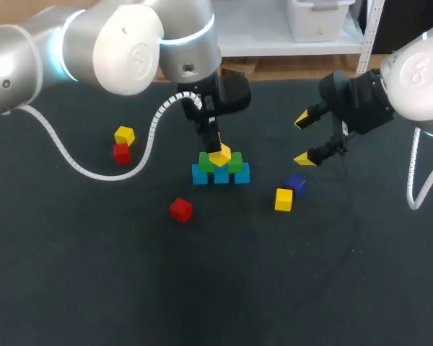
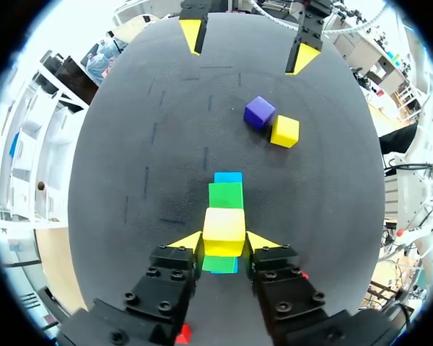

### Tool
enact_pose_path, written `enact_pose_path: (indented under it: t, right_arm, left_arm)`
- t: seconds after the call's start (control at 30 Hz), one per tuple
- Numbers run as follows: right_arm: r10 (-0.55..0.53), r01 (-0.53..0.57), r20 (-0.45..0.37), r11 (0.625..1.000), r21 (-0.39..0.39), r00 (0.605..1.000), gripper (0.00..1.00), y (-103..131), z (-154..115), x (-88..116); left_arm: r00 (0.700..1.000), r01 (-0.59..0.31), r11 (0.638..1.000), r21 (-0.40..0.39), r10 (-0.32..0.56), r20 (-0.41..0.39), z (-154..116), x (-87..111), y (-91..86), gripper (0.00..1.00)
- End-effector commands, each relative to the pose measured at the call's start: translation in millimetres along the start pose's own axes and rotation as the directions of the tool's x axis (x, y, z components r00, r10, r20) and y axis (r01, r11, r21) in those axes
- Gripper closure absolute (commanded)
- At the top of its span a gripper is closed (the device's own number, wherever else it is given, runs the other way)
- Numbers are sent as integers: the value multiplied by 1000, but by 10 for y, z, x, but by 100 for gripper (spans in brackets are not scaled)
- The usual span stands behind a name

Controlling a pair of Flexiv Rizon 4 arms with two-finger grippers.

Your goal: Place the blue cubes, place green cubes on the blue cubes, place the yellow cubes on the green cubes, then place the red cubes on the yellow cubes, and place purple cube on the red cubes.

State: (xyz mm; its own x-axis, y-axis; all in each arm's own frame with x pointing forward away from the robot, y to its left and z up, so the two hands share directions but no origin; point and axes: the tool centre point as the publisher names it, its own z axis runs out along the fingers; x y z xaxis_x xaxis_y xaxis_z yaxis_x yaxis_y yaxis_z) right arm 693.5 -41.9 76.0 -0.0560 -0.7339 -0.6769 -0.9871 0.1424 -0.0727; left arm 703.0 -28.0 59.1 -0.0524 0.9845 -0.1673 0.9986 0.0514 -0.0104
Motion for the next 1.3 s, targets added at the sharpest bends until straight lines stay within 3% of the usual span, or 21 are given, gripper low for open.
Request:
enact_pose_path:
  t: [0.03, 0.07, 0.6, 0.83, 1.03, 1.3]
  right_arm:
    - [-1, 1, 4, 1000, -1, 1000, 0, -2, 1, 6]
    - [-1, 1, 4, 1000, -1, 1000, 0, -2, 1, 6]
    - [-1, 1, 4, 1000, -1, 1000, 0, -2, 1, 6]
    - [-1, 1, 4, 1000, -1, 1000, 0, -2, 1, 6]
    - [-1, 1, 4, 1000, -1, 1000, 0, -2, 1, 6]
    - [-1, 1, 4, 1000, -1, 1000, 0, -2, 1, 6]
  left_arm:
    - [1000, 2, 1000, 4, -2, 7, -6, -5, 29, 95]
    - [1000, 2, 1000, 3, -2, 7, -16, -5, 31, 100]
    - [993, 26, 999, -36, -21, 112, -283, -28, 21, 100]
    - [987, 44, 999, -24, -39, 159, -349, -16, -171, 100]
    - [983, 67, 997, -29, -61, 172, -350, 134, -289, 100]
    - [981, 129, 990, -60, -119, 152, -383, 425, -225, 100]
